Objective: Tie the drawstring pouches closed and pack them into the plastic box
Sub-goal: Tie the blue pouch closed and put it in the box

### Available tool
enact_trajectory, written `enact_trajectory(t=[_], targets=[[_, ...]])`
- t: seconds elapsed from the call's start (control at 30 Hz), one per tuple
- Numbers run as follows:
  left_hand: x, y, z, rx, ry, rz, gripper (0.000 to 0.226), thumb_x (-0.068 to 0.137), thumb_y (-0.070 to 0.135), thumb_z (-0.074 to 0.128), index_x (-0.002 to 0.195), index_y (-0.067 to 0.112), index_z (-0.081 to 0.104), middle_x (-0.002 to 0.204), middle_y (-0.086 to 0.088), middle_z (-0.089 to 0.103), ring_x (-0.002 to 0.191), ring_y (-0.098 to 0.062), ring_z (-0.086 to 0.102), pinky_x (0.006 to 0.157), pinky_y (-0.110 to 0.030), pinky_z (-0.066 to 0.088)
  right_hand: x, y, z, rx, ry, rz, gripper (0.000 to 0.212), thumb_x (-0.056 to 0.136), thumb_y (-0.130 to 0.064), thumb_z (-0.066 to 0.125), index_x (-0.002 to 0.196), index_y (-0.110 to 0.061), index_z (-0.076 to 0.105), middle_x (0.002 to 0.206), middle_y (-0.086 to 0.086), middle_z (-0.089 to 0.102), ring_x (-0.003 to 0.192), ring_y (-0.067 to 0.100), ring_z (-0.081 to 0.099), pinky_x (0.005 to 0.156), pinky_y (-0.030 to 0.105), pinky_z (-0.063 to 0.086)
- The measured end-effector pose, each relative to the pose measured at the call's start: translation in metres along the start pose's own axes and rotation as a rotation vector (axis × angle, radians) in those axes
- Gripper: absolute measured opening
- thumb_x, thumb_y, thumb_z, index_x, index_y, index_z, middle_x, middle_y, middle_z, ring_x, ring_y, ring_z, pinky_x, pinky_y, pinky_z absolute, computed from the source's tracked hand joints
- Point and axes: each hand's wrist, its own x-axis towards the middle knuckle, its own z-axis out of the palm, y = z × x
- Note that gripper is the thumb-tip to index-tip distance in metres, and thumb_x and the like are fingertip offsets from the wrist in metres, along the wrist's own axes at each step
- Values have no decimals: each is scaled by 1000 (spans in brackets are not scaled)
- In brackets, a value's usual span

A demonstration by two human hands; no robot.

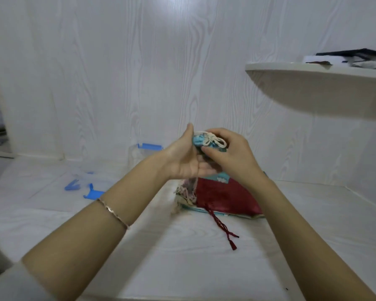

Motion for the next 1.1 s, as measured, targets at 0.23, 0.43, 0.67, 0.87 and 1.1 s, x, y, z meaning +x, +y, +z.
enact_trajectory(t=[0.23,0.43,0.67,0.87,1.1], targets=[[-26,65,-26,109,232,323,73,91,69,31,111,6,62,109,-15,68,94,-28,68,84,-41,56,48,-28,49,72,96,-85,24,81,-2,62,99,-19,65,85,-12,65,79,5,63,70,19,49],[-33,80,-94,87,532,154,55,97,49,31,104,2,60,104,-18,66,94,-30,63,88,-46,49,83,-24,116,113,-190,85,22,81,-5,67,97,-19,62,96,3,70,90,19,66,76,27,53],[-9,71,-150,63,499,-165,63,101,47,26,122,-6,52,106,-29,63,95,-43,63,79,-54,53,101,-3,147,-213,-412,93,15,84,-10,63,98,-13,64,94,2,66,85,20,61,68,28,47],[-22,70,-159,896,531,-427,23,97,13,51,93,-6,63,72,-12,73,82,-27,68,93,-40,51,95,-4,173,-416,-776,25,23,80,-18,74,94,-15,56,80,-4,54,68,11,48,61,26,39],[-24,53,-159,1477,563,-673,52,99,34,46,135,-3,46,130,-19,57,105,-32,67,93,-39,52,114,-23,174,-243,-1296,406,23,89,-18,67,109,-6,70,115,4,68,115,17,61,105,34,46]])
